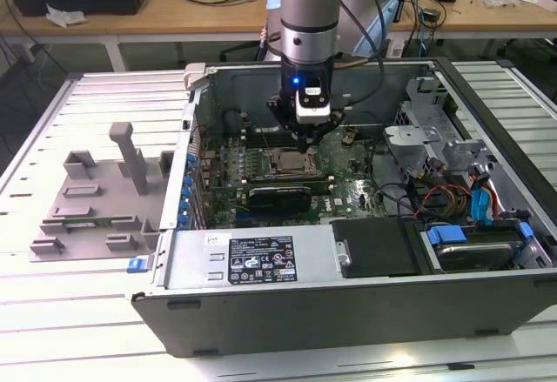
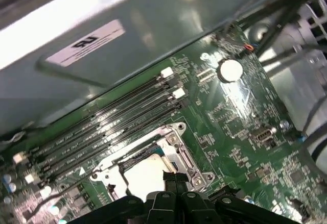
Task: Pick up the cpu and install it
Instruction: 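Close the cpu cover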
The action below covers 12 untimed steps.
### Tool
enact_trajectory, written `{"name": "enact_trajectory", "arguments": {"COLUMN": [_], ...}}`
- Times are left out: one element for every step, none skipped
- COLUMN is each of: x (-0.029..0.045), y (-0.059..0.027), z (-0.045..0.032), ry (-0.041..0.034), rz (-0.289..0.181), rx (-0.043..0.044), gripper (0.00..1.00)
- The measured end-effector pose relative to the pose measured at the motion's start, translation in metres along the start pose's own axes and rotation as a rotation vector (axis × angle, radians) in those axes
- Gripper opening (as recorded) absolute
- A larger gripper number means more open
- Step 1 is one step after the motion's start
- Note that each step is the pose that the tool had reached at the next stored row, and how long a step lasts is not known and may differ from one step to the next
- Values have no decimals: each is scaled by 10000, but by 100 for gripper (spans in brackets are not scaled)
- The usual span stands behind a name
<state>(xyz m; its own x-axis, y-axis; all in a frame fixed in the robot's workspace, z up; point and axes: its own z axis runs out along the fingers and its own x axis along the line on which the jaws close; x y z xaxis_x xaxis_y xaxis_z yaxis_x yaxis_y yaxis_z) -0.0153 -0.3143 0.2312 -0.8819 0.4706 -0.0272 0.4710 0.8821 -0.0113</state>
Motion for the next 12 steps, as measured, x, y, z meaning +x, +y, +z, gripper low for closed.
{"name": "enact_trajectory", "arguments": {"x": [0, 0, 0, 0, 0, 0, 0, 0, 0, 0, 0, 0], "y": [0, 0, 0, 0, 0, 0, 0, 0, 0, 0, 0, 0], "z": [2, 3, 3, 5, 5, 6, 7, 8, 10, 11, 12, 13], "ry": [-4, -6, -8, -12, -14, -16, -19, -22, -25, -28, -31, -32], "rz": [-338, -512, -676, -959, -1160, -1455, -1613, -1874, -2151, -2446, -2654, -2811], "rx": [-8, -13, -17, -25, -31, -39, -43, -51, -58, -67, -72, -76], "gripper": [11, 11, 11, 11, 11, 11, 11, 11, 11, 11, 11, 11]}}
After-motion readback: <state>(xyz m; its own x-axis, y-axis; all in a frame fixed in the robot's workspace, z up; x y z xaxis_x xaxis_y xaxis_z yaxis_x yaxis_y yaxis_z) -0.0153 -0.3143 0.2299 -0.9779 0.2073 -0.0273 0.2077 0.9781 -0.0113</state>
